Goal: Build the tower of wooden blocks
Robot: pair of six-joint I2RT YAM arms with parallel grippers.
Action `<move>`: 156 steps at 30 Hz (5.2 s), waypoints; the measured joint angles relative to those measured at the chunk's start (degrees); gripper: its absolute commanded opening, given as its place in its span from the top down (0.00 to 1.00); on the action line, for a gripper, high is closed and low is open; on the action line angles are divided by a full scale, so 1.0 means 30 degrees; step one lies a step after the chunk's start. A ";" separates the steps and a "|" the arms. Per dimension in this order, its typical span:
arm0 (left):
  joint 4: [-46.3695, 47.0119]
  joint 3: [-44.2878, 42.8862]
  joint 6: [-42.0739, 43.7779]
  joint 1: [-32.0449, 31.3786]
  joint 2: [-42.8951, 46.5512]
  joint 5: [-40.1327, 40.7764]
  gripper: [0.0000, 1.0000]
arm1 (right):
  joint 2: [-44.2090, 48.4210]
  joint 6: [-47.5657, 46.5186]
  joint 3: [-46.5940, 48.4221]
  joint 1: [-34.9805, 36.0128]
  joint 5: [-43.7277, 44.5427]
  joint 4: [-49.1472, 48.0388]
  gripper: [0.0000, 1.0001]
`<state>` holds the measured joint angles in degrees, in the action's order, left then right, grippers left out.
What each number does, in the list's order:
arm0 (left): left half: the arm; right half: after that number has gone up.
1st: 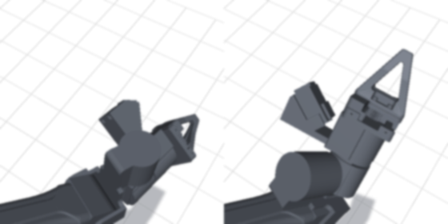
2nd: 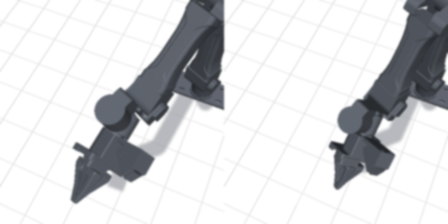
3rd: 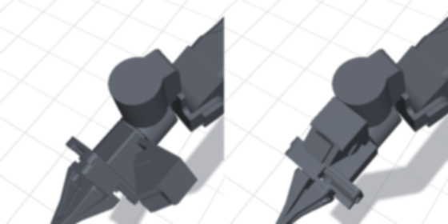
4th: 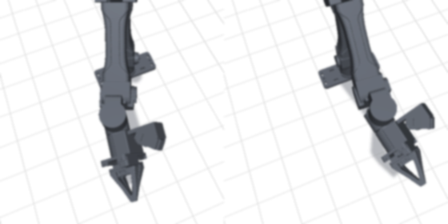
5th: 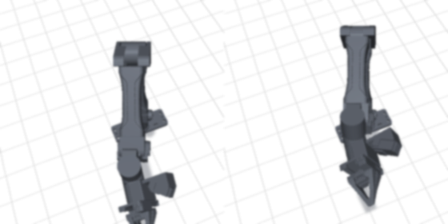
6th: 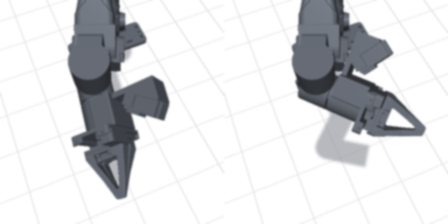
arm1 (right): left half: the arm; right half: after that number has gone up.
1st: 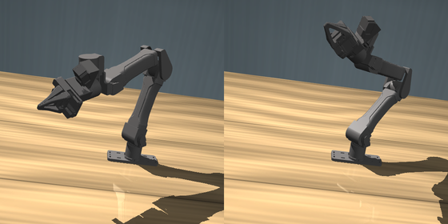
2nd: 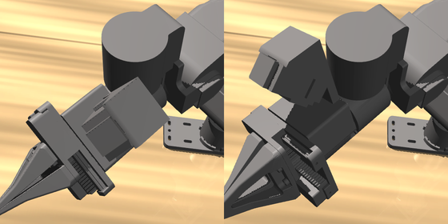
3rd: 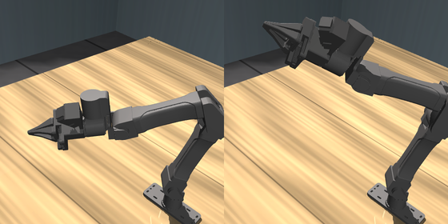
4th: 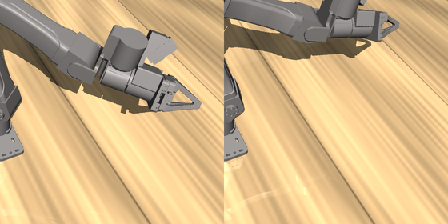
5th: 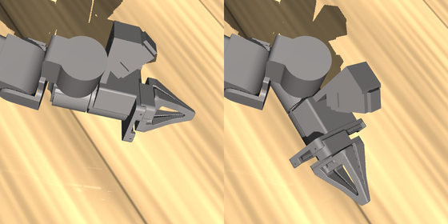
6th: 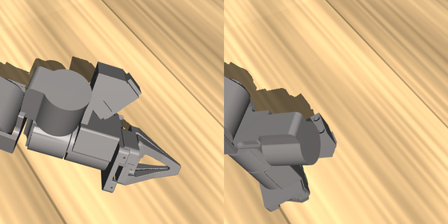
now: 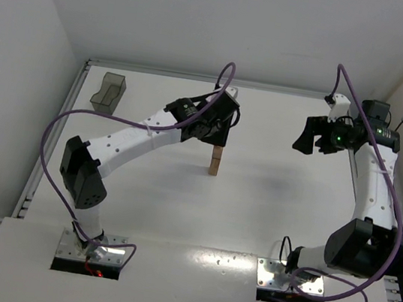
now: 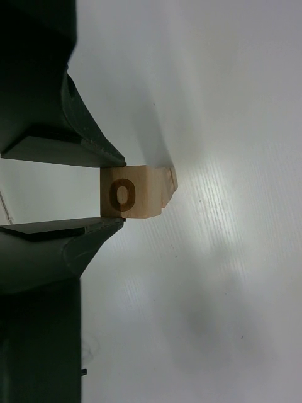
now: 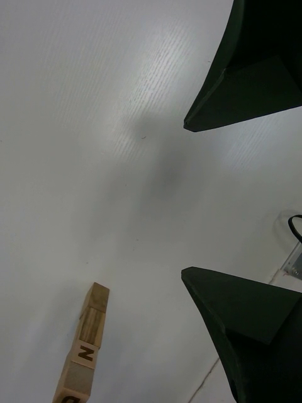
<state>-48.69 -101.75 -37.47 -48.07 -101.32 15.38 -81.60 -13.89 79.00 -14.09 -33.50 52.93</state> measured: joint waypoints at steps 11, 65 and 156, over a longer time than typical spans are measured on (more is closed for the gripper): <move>0.0022 0.0000 0.0270 -0.0379 -0.0051 -0.0459 1.00 | -0.0131 0.0000 0.0000 0.0000 0.0000 0.0000 0.14; 0.0109 0.0000 0.0255 -0.0393 -0.0335 0.0401 1.00 | -0.0787 -0.0015 0.0000 0.0000 -0.0364 0.0000 0.14; 0.0561 0.0896 0.0692 -0.0393 0.0226 0.0481 0.31 | -0.1158 -0.0219 0.0357 0.0561 -0.0364 0.0386 0.14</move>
<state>-47.00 -99.07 -35.40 -49.25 -100.64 16.82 -85.08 -14.55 80.07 -12.40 -34.59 54.08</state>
